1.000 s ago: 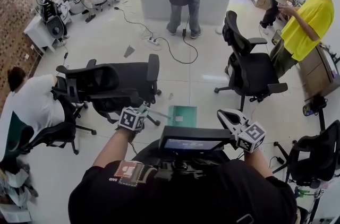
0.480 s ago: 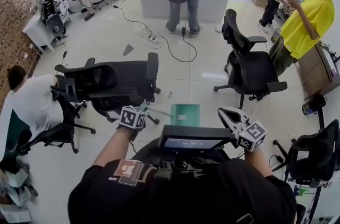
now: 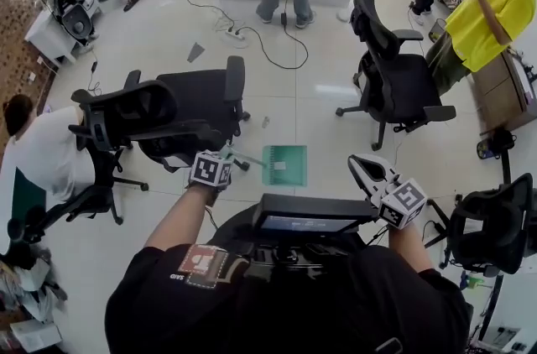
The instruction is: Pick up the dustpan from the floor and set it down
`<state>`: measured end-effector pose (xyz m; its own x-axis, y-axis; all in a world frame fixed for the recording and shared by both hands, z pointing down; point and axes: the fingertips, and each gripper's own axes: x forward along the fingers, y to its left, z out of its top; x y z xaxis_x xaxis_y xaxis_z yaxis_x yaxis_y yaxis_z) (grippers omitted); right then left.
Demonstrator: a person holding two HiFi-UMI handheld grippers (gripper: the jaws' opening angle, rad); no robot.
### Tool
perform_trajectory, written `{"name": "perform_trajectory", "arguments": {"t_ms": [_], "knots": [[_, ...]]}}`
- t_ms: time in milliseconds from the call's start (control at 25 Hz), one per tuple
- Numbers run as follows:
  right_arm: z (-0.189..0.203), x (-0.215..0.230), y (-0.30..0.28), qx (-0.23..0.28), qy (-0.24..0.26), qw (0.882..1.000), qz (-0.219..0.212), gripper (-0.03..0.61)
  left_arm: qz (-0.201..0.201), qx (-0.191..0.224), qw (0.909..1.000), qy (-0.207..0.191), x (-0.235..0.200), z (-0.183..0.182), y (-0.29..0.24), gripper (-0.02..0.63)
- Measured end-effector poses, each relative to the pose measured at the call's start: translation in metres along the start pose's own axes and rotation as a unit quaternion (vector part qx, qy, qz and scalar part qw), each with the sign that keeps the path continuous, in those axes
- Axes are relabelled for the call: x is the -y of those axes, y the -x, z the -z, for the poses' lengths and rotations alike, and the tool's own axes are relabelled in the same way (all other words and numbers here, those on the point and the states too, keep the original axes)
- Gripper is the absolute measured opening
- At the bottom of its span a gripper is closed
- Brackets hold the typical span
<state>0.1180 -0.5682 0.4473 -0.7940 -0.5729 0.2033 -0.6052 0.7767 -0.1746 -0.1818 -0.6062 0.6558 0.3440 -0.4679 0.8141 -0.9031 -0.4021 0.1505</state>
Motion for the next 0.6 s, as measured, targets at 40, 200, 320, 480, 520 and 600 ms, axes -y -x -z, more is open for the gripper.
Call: {"name": "perform_trajectory", "arguments": {"t_ms": [40, 200, 320, 480, 520, 600], "knots": [[0.005, 0.003, -0.003, -0.002, -0.005, 1.000, 0.004, 0.009, 0.000, -0.006, 1.0000, 0.002, -0.003, 0.004, -0.010, 0.063], [0.031, 0.022, -0.017, -0.013, -0.031, 0.999, 0.021, 0.009, -0.008, -0.031, 0.9995, 0.002, -0.020, 0.020, -0.059, 0.063], [0.052, 0.040, -0.030, -0.019, -0.049, 0.998, 0.031, 0.009, -0.020, -0.049, 0.9986, -0.008, -0.031, 0.031, -0.111, 0.064], [0.089, 0.071, -0.046, -0.035, -0.055, 0.997, 0.044, 0.009, -0.033, -0.067, 0.9964, -0.039, -0.040, 0.047, -0.189, 0.064], [0.098, 0.080, -0.048, -0.039, -0.059, 0.996, 0.050, 0.009, -0.037, -0.071, 0.9956, -0.049, -0.043, 0.050, -0.208, 0.064], [0.118, 0.095, -0.051, -0.050, -0.067, 0.995, 0.060, 0.009, -0.043, -0.084, 0.9937, -0.061, -0.048, 0.061, -0.245, 0.064]]}}
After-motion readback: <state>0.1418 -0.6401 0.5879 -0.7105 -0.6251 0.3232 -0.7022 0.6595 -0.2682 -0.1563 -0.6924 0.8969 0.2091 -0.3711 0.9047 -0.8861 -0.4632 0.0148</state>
